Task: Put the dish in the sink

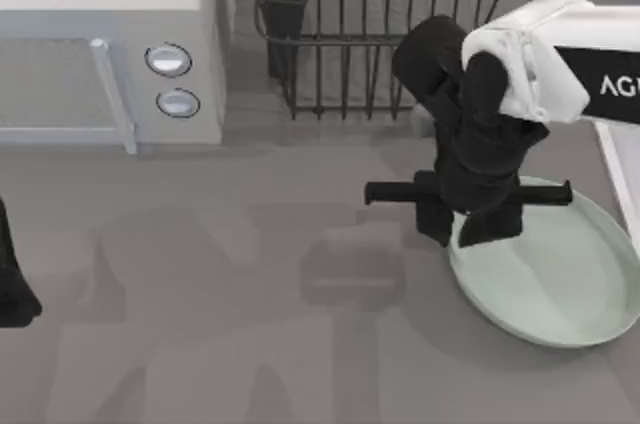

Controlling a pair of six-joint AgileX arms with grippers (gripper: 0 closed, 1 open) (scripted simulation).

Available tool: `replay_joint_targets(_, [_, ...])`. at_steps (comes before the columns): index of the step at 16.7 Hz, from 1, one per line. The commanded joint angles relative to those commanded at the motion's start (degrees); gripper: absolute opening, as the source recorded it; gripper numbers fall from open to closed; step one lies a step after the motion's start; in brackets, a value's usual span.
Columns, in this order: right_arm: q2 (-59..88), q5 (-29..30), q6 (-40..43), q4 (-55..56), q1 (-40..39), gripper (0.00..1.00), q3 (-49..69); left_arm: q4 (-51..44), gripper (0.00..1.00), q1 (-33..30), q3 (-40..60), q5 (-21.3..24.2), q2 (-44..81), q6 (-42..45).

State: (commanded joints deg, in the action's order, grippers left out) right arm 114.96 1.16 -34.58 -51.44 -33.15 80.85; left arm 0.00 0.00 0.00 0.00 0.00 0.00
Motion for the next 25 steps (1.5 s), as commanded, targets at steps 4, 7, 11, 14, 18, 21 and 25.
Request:
replay_joint_targets(4, [1.09, -0.01, -0.06, -17.13, -0.04, 0.0, 17.75, 0.0, 1.0, 0.0, 0.0, 0.0, 0.0, 0.0])
replay_joint_targets(7, [1.25, -0.02, 0.12, -31.55, 0.13, 0.0, 32.83, 0.0, 1.0, 0.0, 0.0, 0.0, 0.0, 0.0])
replay_joint_targets(11, [0.66, -0.04, 0.55, -45.75, 0.56, 0.0, 47.1, 0.0, 1.0, 0.0, 0.0, 0.0, 0.0, 0.0])
replay_joint_targets(14, [0.14, -0.05, 0.8, -50.28, 0.81, 0.0, 51.62, 0.0, 1.0, 0.0, 0.0, 0.0, 0.0, 0.0])
replay_joint_targets(18, [0.09, -0.05, 0.82, -50.56, 0.83, 0.0, 51.9, 0.0, 1.0, 0.0, 0.0, 0.0, 0.0, 0.0])
replay_joint_targets(21, [1.06, -0.08, 1.61, -50.49, 1.39, 0.0, 52.63, 0.0, 1.0, 0.0, 0.0, 0.0, 0.0, 0.0])
replay_joint_targets(25, [10.02, -0.2, 9.98, -50.68, 9.79, 0.0, 61.03, 0.0, 1.0, 0.0, 0.0, 0.0, 0.0, 0.0])
